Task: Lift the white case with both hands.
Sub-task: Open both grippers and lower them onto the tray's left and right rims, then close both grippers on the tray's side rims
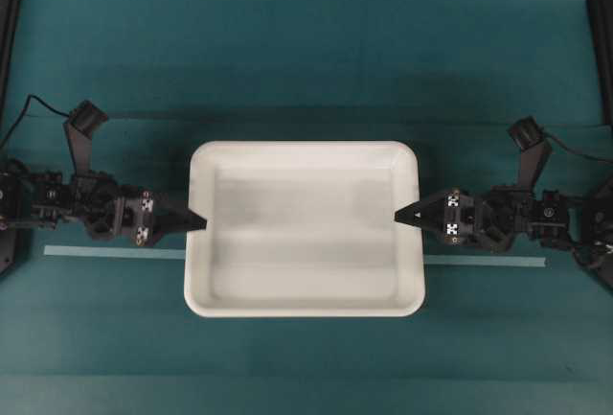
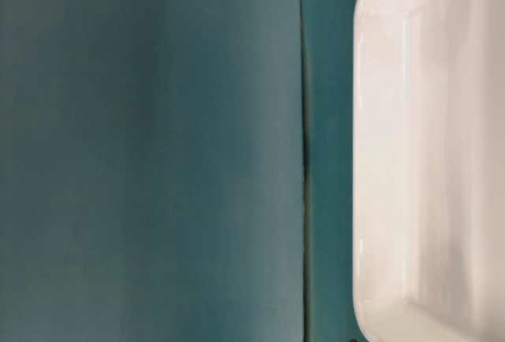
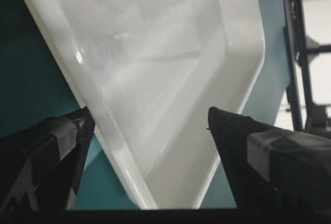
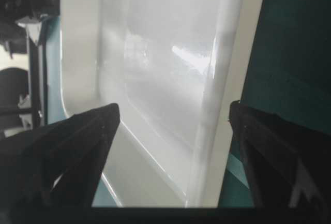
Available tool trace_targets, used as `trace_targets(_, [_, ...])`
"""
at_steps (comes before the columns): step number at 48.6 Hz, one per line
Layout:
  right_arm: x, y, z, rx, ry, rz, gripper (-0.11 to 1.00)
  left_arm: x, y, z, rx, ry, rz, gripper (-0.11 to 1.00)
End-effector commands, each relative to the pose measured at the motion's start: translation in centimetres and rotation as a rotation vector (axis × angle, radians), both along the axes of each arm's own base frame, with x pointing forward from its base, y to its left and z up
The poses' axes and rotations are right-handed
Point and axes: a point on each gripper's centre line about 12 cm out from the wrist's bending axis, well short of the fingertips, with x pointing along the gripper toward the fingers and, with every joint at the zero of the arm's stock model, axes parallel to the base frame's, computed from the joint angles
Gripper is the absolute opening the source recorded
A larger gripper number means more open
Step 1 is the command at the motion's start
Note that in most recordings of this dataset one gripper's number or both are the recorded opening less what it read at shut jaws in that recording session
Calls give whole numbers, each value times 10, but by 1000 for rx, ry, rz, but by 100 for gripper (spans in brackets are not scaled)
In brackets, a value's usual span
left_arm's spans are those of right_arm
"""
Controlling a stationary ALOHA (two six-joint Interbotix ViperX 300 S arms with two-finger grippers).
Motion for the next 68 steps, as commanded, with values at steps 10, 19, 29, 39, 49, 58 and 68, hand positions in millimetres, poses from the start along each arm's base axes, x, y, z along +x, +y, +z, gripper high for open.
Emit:
trace_targets(10, [1,2,-7,24,42,-3,57,0,1,-6,3,40,4,78])
trace_targets(19, [4,6,-12,65,99,1,12,1,17,1,32,33,51,46])
trace_targets(29, [5,8,-14,74,126,4,11,-1,19,2,53,65,51,11])
trace_targets(39, [6,7,-14,75,123,1,11,-3,19,2,52,86,48,10])
trace_targets(49, [9,8,-11,77,109,2,11,-1,17,3,53,82,42,10])
trace_targets(58, [11,7,1,90,68,-4,11,6,12,13,45,55,25,10])
trace_targets(68, [14,2,29,125,48,-9,11,21,3,34,41,60,-7,10])
